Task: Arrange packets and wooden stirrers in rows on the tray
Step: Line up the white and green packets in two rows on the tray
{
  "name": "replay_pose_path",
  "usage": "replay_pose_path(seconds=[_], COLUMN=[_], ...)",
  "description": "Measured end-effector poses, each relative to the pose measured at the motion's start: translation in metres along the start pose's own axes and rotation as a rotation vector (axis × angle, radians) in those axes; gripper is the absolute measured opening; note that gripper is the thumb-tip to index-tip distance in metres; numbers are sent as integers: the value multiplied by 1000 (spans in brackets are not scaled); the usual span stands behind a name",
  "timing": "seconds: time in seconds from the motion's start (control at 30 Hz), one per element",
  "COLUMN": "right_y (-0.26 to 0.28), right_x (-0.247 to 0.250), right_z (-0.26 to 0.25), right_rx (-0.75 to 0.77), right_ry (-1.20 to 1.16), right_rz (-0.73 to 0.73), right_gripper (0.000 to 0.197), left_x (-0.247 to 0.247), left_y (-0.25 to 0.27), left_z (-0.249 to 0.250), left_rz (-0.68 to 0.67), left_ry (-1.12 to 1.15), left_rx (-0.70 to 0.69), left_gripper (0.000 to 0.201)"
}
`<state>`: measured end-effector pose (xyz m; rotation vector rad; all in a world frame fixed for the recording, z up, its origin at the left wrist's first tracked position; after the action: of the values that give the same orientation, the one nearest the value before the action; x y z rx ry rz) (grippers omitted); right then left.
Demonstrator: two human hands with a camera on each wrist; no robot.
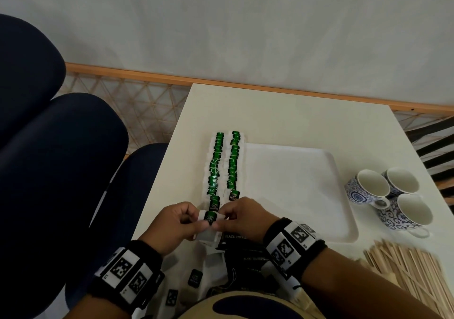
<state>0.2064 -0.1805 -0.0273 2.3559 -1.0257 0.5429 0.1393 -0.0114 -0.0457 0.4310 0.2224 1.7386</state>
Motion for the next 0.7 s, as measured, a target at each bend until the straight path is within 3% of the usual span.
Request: replay_pose_path(seconds=[0.13,0.27,0.4,0.6,0.7], right_y=[2,1,-5,-20,-24], right_x=[8,25,26,16,12], right_z=[13,35,44,49,52], right_rx=[-53,-113,-144,-186,-220], right_ry=[79,141,253,347,314], right_rz=[92,167,87,138,180], right_gripper=[23,22,28,35,28], left_x=[-4,1,-9,-12,-5], left_y=[-1,-7,-8,-6,-5], left_z=[-6,-27,-31,-27,-27], left_rz=[38,66,17,-20,-18], left_ry=[-179,-532,-669,-724,-659], left_rx=[7,74,65,15,11], left_gripper=[19,29,32,39,37])
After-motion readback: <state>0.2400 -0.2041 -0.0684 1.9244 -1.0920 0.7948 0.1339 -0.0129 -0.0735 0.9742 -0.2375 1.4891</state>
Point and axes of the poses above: each hand's wrist, its own y-axis away from the middle knuckle, its own x-axis out of the back of the hand, z = x × y, the point moved 4 cm from there along -y, towards the middle knuckle, and after that the axes turned 7 degrees about z, right-handed, at the moved point
